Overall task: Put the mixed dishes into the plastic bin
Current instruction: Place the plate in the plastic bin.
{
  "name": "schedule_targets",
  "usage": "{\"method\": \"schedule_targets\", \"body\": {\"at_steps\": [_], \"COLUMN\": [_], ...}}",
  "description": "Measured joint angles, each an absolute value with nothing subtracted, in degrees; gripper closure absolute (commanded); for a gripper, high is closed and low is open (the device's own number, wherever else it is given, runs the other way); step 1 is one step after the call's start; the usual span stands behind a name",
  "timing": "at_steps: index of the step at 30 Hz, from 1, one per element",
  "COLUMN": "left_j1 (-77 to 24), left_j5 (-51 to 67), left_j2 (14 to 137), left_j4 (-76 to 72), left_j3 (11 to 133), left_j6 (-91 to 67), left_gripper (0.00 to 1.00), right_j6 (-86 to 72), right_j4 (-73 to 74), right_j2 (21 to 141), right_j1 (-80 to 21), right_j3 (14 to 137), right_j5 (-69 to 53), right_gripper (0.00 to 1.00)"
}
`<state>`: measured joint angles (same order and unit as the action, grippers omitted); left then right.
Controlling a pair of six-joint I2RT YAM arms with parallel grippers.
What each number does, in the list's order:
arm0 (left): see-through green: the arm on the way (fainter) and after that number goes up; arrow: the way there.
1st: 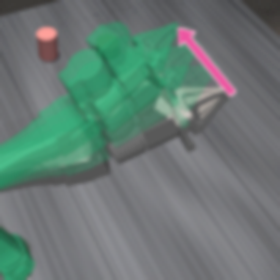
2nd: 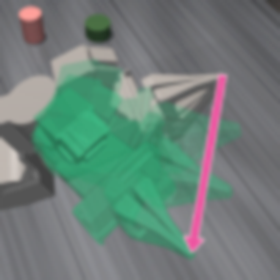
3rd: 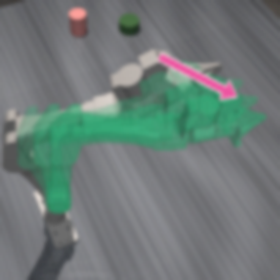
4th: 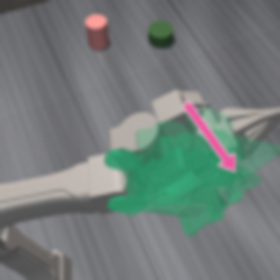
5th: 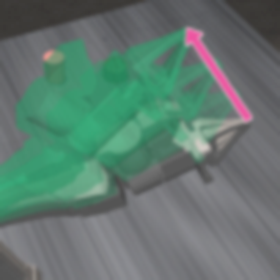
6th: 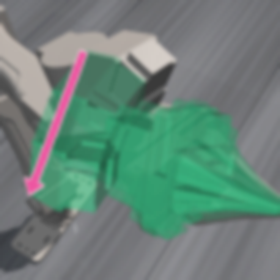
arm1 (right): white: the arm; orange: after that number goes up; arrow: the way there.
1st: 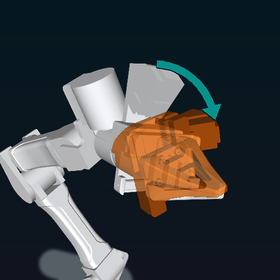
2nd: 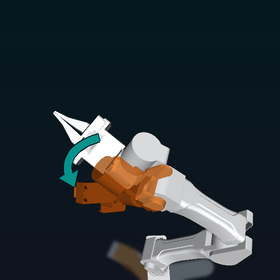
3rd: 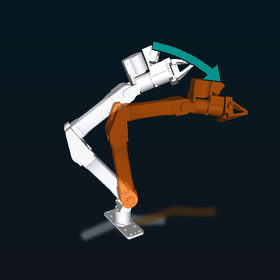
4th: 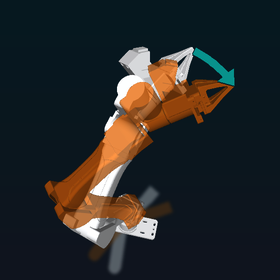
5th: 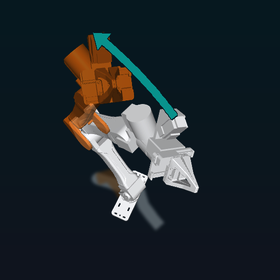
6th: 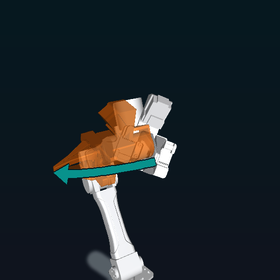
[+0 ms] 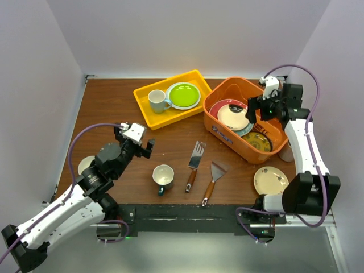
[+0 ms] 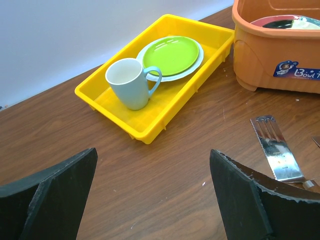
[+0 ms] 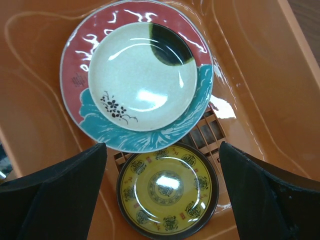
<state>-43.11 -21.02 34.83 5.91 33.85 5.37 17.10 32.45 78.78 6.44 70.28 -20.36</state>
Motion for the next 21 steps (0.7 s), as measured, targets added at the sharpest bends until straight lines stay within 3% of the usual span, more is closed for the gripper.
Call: {"method": "schedule_targets", "body": {"at_steps": [21], "left_j1": [-43.11], "left_j5": [-20.18], "left_j2": [34.85], "left_j4": [5.5], "left_j3": [33.85], "left_j6": [5.39], "left_gripper": [0.0], "right_j6": [21.5], "right_j4": [34.61], "right_j2": [63.79], "right_j1": [6.44], "right_j3": [67.11], "right_j5": [-37.71], "right_gripper": [0.01]}}
